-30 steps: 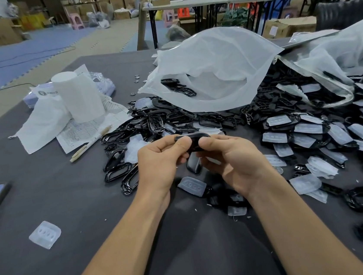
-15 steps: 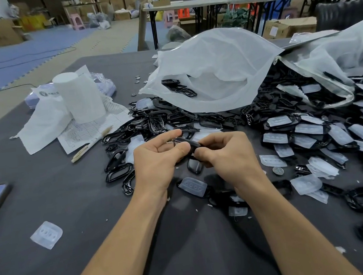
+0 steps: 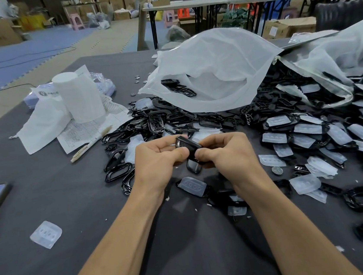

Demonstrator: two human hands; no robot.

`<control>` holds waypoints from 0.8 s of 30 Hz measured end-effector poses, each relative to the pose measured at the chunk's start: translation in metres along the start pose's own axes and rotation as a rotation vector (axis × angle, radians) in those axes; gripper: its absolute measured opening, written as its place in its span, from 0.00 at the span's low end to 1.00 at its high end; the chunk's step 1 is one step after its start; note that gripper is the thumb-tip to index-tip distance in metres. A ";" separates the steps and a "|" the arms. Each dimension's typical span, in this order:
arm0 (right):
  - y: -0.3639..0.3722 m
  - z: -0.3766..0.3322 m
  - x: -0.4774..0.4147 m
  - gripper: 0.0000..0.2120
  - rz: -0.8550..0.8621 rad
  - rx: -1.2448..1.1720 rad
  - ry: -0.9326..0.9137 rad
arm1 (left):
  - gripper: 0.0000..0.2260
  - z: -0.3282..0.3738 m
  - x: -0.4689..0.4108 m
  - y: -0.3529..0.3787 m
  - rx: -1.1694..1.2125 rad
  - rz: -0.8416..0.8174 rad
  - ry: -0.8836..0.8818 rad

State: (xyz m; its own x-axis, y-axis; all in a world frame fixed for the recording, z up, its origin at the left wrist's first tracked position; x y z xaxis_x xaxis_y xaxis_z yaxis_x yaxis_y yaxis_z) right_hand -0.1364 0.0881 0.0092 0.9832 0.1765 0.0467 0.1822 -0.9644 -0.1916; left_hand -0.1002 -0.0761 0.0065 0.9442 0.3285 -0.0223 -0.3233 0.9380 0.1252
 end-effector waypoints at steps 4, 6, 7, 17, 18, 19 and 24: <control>0.009 -0.001 0.005 0.15 -0.152 -0.149 0.072 | 0.13 -0.003 -0.001 0.001 0.051 -0.063 -0.071; 0.011 -0.003 0.008 0.16 -0.224 -0.188 0.093 | 0.14 -0.008 -0.001 0.004 0.130 -0.107 -0.133; 0.012 -0.004 0.009 0.17 -0.245 -0.193 0.098 | 0.15 -0.010 0.000 0.005 0.160 -0.114 -0.151; 0.006 0.005 0.003 0.12 -0.087 0.002 0.076 | 0.14 -0.017 0.002 -0.011 0.237 0.160 -0.132; 0.005 0.003 0.003 0.11 -0.075 0.038 0.063 | 0.13 -0.017 0.002 -0.011 0.231 0.167 -0.123; 0.006 0.003 0.003 0.09 -0.071 0.035 0.054 | 0.13 -0.016 0.001 -0.011 0.229 0.166 -0.120; 0.002 -0.001 0.002 0.06 0.017 -0.049 0.013 | 0.07 -0.014 0.000 -0.007 0.168 0.137 -0.105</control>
State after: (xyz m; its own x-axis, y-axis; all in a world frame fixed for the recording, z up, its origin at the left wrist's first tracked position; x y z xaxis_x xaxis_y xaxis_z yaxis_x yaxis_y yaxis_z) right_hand -0.1340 0.0868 0.0095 0.9859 0.1573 0.0566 0.1640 -0.9759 -0.1441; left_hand -0.0986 -0.0816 -0.0082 0.8965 0.4295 0.1087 -0.4421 0.8511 0.2831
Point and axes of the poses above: each hand's wrist, its own x-axis away from the middle knuckle, its own y-axis out of the palm, z = x × y, the point moved 10 cm from there along -x, towards the middle knuckle, and after that the axes turned 1 degree about -y, right-handed, at the moved point
